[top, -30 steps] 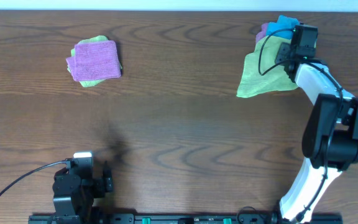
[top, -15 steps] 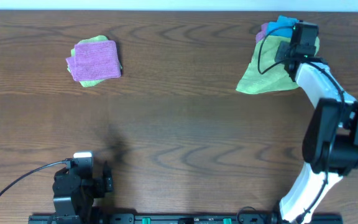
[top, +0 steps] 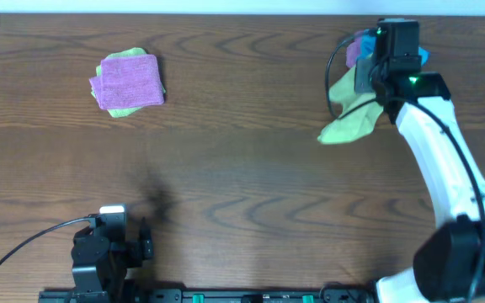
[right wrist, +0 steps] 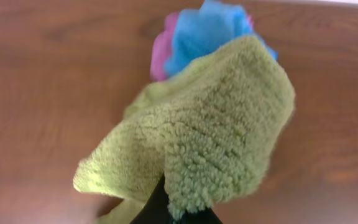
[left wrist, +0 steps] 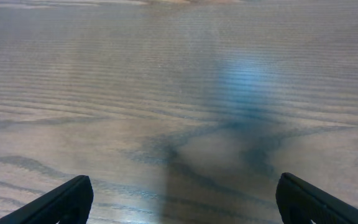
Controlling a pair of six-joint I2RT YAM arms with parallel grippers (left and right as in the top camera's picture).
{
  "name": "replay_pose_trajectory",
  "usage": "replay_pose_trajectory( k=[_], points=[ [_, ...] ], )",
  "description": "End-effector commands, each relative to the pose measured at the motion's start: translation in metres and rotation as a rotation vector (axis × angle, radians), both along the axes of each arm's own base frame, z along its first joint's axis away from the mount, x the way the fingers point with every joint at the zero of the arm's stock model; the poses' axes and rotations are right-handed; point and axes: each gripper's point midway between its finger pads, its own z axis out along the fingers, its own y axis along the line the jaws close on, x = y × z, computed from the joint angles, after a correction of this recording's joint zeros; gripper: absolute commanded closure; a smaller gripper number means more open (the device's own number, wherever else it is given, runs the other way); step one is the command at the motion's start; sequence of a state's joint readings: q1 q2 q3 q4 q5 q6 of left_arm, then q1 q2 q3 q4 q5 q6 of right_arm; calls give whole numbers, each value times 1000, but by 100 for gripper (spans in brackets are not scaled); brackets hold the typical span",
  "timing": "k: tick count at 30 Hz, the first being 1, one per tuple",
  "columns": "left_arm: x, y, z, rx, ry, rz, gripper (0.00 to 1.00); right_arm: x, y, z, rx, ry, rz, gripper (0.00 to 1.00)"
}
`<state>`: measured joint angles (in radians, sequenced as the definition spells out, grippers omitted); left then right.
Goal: Fold the cloth
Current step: 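Pull the green cloth off the pile toward table center with right gripper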
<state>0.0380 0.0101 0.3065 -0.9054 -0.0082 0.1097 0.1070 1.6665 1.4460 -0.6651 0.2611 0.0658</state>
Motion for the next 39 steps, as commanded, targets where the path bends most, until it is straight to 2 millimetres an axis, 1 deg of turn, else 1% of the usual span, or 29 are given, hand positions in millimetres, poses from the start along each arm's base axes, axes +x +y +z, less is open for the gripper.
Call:
replay_pose_trajectory(
  k=[1,5,9,12,13,16,19,21,24,28,30,32,33,34,35,36,37,39],
  points=[
    [-6,4,-17,33,59,1,5,-26,13,33,-15,-20,32,99],
    [-6,4,-17,33,59,1,5,-74,33,39,29,70,54,99],
    [-6,4,-17,33,59,1,5,-118,58,37,81,171,103,98],
    [-6,4,-17,33,59,1,5,-142,81,30,113,235,151,99],
    [-6,4,-17,33,59,1,5,-149,92,27,123,251,176,99],
    [-6,4,-17,33,59,1,5,-159,123,16,134,261,240,99],
    [-6,4,-17,33,60,1,5,-161,148,5,149,237,295,99],
    [-6,4,-17,33,59,1,5,-158,158,-5,160,218,312,99],
    [-6,4,-17,33,59,1,5,-149,167,-21,183,198,321,99],
    [-6,4,-17,33,60,1,5,-138,175,-37,186,189,324,99],
    [-6,4,-17,33,59,1,5,-127,182,-42,184,172,344,99],
    [-6,4,-17,33,59,1,5,-112,193,-47,184,135,372,99],
    [-6,4,-17,33,60,1,5,-101,199,-48,181,103,392,99],
    [-6,4,-17,33,59,1,5,-84,206,-50,167,52,418,98],
    [-6,4,-17,33,59,1,5,-64,214,-50,158,-12,448,67],
    [-6,4,-17,33,59,1,5,-45,220,-49,153,-76,466,27],
    [-6,4,-17,33,59,1,5,-30,225,-45,151,-129,479,1],
    [-6,4,-17,33,59,1,5,-6,230,-37,170,-208,471,1]
  ],
)
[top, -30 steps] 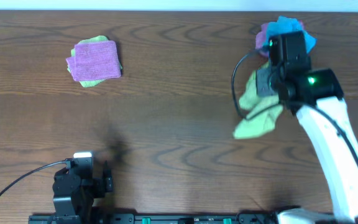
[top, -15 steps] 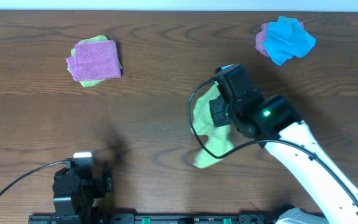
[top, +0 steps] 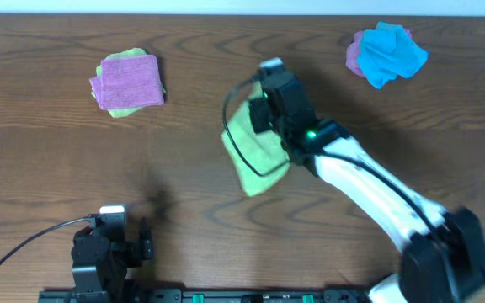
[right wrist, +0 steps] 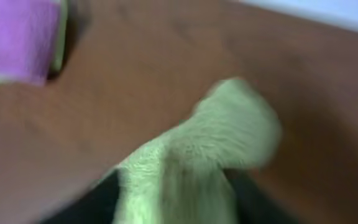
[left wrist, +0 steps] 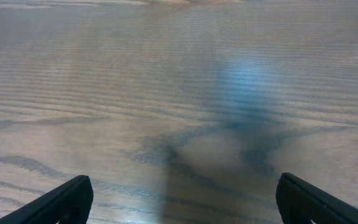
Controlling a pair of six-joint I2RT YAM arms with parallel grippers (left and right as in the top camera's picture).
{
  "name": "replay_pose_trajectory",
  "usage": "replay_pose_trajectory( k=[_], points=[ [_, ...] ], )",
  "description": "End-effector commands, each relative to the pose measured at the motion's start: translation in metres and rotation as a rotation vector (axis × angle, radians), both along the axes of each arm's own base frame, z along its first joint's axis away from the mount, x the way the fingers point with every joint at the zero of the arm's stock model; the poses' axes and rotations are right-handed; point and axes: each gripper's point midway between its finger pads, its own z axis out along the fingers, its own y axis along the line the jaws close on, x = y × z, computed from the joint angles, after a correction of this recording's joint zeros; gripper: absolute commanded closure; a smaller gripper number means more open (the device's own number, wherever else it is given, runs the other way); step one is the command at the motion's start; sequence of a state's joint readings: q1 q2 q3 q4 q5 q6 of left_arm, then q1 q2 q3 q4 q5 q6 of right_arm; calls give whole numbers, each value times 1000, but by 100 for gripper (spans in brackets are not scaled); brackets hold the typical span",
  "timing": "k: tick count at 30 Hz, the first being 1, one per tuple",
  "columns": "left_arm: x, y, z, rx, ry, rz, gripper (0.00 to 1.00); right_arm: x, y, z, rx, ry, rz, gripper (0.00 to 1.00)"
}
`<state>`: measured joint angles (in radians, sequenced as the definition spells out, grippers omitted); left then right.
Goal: Fold the cloth
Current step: 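Pull the green cloth off the pile toward table center with right gripper, then drag the green cloth rightward to spread it with the right gripper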
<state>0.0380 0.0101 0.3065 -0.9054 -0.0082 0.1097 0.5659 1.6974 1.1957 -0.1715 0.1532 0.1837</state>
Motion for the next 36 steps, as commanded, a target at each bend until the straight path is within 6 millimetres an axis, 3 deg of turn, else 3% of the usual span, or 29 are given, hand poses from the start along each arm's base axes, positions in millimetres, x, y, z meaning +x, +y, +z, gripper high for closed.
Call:
replay_pose_trajectory(
  k=[1,6,12,19,26,31,36],
  points=[
    [-6,4,-17,33,60,1,5,27,-4,6,-42,-58,2,1],
    [-6,4,-17,33,59,1,5,25,-5,28,-54,-43,0,1],
    [-6,4,-17,33,59,1,5,13,-20,30,-103,-5,-28,1],
    [-6,4,-17,33,60,1,5,-1,-47,3,30,190,-220,1],
    [-6,4,-17,33,59,1,5,-3,-71,-35,245,359,-212,1],
    [-6,4,-17,33,59,1,5,-13,-75,-60,417,423,-151,1],
    [-6,4,-17,33,59,1,5,-20,-77,-79,443,439,-177,2]
  ],
)
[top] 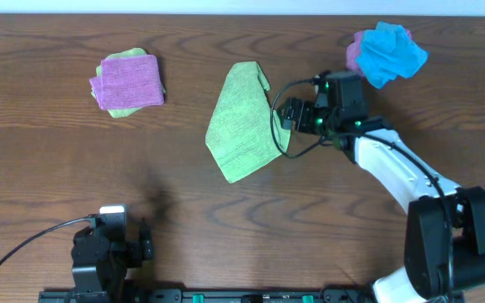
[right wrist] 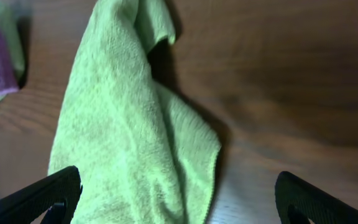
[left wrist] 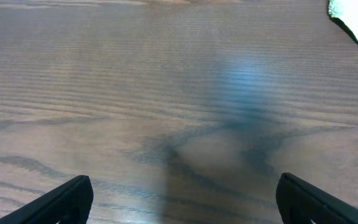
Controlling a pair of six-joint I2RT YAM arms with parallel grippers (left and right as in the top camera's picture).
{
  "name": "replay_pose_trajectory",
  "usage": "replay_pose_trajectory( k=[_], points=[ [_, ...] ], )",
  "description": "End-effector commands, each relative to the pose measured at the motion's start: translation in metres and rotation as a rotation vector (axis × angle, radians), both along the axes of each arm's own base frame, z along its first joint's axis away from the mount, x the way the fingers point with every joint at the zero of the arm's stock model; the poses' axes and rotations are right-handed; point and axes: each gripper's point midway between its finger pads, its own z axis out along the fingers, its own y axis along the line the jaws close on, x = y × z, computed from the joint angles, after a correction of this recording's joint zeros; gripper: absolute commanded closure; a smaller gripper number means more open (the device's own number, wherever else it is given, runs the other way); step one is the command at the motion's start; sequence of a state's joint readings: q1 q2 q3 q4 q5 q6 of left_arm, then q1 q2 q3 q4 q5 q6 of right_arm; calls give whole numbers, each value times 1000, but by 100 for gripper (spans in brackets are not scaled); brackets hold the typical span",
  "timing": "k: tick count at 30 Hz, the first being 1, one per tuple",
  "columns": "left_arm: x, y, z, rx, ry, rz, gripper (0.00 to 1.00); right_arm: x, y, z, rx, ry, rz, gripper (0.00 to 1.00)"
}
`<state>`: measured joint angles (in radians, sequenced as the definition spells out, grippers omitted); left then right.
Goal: Fold the cloth
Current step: 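Drag the green cloth rightward to spread it with the right gripper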
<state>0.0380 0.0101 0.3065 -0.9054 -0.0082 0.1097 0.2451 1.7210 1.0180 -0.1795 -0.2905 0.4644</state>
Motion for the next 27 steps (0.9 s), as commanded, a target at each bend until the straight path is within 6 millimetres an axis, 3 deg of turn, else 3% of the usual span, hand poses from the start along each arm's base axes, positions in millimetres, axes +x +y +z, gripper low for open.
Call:
replay_pose_trajectory(
  k=[1,15,27],
  points=[
    [-6,4,-17,33,60,1,5,-7,9,-1,71,20,14,3],
    [-6,4,-17,33,60,1,5,1,10,-44,83,70,-14,11],
    [-6,4,-17,33,59,1,5,3,12,-65,90,100,-32,23]
  ],
)
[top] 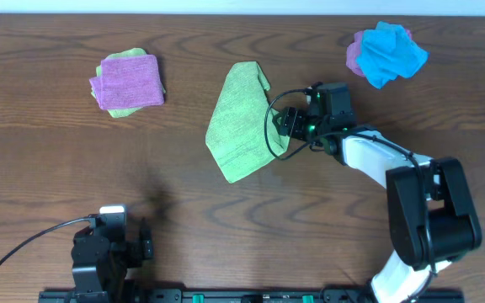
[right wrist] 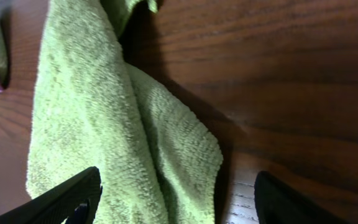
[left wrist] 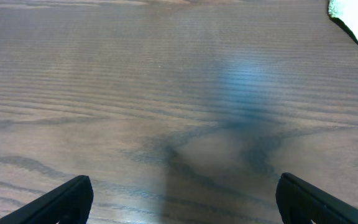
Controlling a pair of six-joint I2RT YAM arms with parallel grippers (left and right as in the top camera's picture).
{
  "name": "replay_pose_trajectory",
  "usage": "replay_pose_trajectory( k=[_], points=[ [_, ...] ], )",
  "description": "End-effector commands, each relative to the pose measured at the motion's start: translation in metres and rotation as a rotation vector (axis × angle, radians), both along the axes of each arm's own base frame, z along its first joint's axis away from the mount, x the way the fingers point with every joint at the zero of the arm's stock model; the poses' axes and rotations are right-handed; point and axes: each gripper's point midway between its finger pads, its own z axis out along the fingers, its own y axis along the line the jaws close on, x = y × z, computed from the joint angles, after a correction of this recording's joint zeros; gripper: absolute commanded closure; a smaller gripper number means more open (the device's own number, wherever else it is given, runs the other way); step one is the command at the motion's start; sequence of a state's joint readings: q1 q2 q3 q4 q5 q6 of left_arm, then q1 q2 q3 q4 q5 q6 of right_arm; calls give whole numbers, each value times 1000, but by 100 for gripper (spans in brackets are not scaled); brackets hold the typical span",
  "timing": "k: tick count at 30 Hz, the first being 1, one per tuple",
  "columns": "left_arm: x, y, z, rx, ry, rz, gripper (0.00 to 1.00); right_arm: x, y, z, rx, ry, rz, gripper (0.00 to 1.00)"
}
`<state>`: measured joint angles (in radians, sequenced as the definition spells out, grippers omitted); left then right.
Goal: Fold the cloth
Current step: 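Drag the green cloth rightward to spread it with the right gripper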
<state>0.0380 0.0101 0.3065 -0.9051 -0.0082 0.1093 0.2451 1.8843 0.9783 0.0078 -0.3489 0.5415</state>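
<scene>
A light green cloth (top: pixel 241 122) lies spread and rumpled on the wooden table (top: pixel 242 219), mid-table, with a crease along its right side (right wrist: pixel 110 124). My right gripper (top: pixel 283 124) is open at the cloth's right edge; in the right wrist view (right wrist: pixel 182 205) the cloth's right flap lies between the spread fingers, one fingertip (right wrist: pixel 73 196) over the cloth, the other over bare wood. My left gripper (left wrist: pixel 179 199) is open over bare table near the front left, far from the cloth, whose corner shows at the top right (left wrist: pixel 353 18).
A folded purple cloth on a green one (top: pixel 128 82) sits at the back left. A crumpled blue and purple cloth pile (top: pixel 384 53) lies at the back right. The left arm base (top: pixel 103 248) rests at the front edge.
My right gripper has moved closer to the green cloth's right edge, so the cloth fills more of the wrist view. The cloth itself and the left arm have not moved.
My right gripper was shut on the green cloth beside the blue and purple pile at the back right. Then it held the cloth over mid-table. Then the cloth lay released and spread there, gripper open beside it, and now the gripper sits at its right edge.
</scene>
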Motion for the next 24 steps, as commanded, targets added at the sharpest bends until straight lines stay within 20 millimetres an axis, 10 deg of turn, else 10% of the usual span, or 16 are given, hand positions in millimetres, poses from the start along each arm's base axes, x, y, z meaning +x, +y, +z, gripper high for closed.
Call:
replay_pose_trajectory(
  k=[1,9,24],
  points=[
    [-7,4,-17,33,60,0,5,-4,0,-14,12,41,-12,24],
    [-6,4,-17,33,60,0,5,4,2,-24,28,29,-33,37],
    [-6,4,-17,34,60,0,5,12,-1,-24,21,-4,-46,99]
  ],
)
